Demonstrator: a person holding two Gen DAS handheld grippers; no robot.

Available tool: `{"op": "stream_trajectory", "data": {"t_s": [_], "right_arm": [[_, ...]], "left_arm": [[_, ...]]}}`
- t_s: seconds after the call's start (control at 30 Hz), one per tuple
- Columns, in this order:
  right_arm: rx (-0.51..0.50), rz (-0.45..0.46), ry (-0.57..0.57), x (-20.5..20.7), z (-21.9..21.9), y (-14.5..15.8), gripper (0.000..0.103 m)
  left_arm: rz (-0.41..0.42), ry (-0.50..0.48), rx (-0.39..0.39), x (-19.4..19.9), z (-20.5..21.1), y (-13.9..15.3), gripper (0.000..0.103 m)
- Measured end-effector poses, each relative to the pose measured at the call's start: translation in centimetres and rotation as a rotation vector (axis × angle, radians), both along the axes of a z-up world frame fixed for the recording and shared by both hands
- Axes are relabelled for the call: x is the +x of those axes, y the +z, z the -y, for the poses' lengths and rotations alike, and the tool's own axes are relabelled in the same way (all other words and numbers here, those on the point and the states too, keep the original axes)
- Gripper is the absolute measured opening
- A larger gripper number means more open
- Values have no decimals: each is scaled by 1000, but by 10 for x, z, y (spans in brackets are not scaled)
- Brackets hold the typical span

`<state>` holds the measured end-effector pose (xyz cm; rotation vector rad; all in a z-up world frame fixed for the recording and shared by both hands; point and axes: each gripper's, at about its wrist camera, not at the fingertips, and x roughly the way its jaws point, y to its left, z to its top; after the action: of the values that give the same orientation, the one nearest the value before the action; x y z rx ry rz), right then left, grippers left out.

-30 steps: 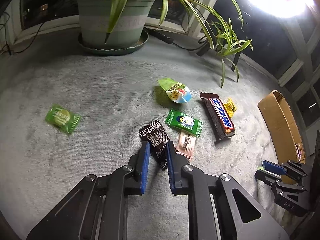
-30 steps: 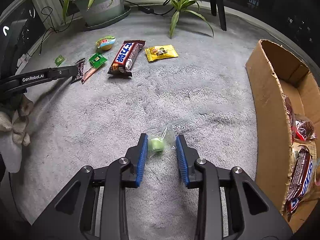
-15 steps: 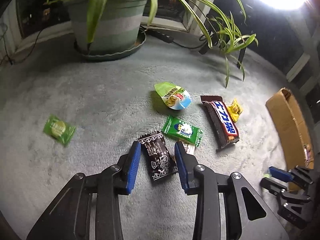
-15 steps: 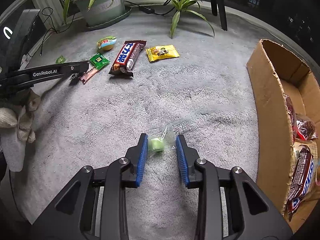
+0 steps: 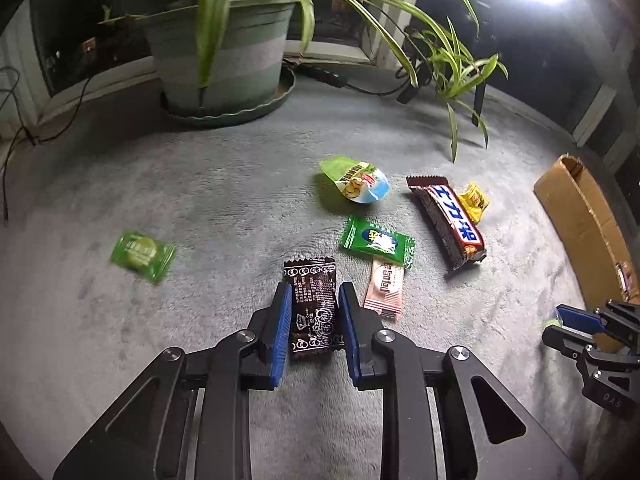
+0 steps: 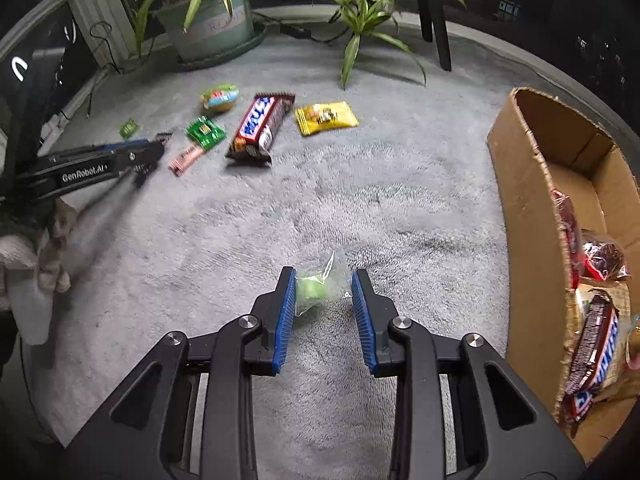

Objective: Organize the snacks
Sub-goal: 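Carry both candies into the cardboard box and open both tools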

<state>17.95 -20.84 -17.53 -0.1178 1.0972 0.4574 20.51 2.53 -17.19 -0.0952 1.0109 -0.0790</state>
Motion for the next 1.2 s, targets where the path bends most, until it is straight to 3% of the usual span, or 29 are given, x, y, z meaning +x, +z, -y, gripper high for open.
{"op": "stream_trajectory", "data": {"t_s": [0.33, 0.67, 0.9, 1.2], "right_arm": [[75, 94, -47, -4, 42, 52, 30], [83, 174, -157, 21, 122, 90, 30], [98, 187, -189, 55, 172, 98, 30], [101, 171, -183, 83, 196, 91, 30]], "left_arm": [[88, -35, -75, -10, 21, 44, 22], [148, -155, -171, -11, 102, 78, 22], [154, -246, -248, -16, 168, 91, 22], [125, -350, -328, -22, 255, 91, 22]]}}
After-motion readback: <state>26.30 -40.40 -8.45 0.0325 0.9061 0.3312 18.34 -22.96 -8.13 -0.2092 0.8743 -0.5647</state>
